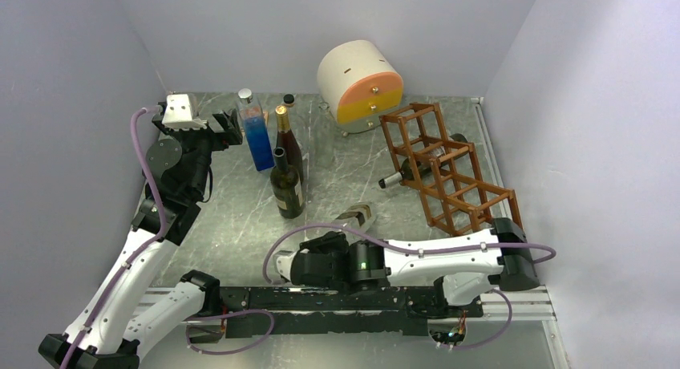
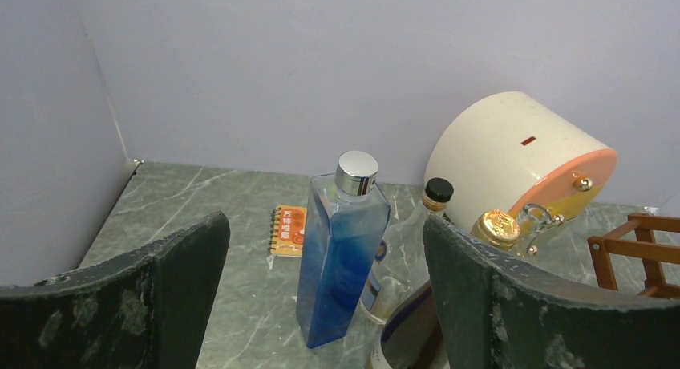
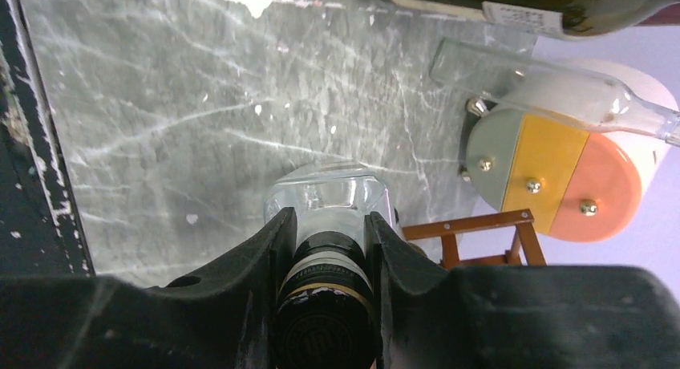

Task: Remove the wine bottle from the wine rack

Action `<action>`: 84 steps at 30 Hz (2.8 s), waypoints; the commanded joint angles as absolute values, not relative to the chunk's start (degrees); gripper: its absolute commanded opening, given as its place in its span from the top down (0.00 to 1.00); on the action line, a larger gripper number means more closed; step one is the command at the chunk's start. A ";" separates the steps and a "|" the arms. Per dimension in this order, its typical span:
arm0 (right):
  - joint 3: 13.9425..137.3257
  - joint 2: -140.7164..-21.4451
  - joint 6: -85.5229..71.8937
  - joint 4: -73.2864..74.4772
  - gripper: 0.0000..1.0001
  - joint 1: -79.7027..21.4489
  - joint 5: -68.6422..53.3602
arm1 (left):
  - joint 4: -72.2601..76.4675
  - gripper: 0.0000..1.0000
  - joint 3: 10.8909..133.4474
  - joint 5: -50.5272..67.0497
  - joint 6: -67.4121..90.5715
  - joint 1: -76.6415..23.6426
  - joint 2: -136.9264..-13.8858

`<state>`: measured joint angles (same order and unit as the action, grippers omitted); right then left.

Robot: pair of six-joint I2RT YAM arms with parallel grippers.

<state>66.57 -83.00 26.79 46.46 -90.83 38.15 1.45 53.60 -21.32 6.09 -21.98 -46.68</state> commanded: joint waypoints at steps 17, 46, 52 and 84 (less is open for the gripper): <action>76.96 -71.43 12.89 20.53 1.00 -52.76 7.78 | 2.47 0.06 54.23 -20.15 6.68 -22.50 -47.16; 93.21 -93.33 13.79 21.93 1.00 -42.72 -5.95 | 2.46 0.06 54.23 -19.96 6.68 -22.50 -47.81; 93.93 -94.79 13.84 21.82 1.00 -42.72 -6.32 | 2.58 0.06 54.11 -20.21 6.86 -22.45 -47.31; 99.01 -97.59 13.57 27.48 0.33 -43.02 -2.49 | 2.52 0.06 54.16 -20.27 6.83 -22.49 -46.98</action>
